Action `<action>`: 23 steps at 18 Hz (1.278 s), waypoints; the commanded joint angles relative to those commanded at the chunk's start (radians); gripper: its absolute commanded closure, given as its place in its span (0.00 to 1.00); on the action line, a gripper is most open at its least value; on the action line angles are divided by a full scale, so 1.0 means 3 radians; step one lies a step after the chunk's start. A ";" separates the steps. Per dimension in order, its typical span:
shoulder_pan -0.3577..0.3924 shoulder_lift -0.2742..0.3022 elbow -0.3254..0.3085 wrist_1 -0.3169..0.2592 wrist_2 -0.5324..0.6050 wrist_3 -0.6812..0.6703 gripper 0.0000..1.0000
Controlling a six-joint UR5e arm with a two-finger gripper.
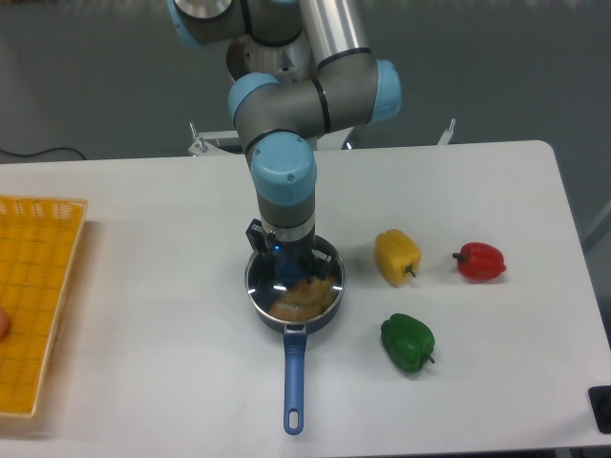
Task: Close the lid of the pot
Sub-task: 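Hold the lid seated on the saucepan, then open the gripper and lift it off the lid knob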
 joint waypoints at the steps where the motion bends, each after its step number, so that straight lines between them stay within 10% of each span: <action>1: 0.0000 0.0005 0.0000 0.0000 0.0005 0.0000 0.28; 23: 0.0025 0.0137 0.0061 -0.0005 -0.0005 0.0061 0.01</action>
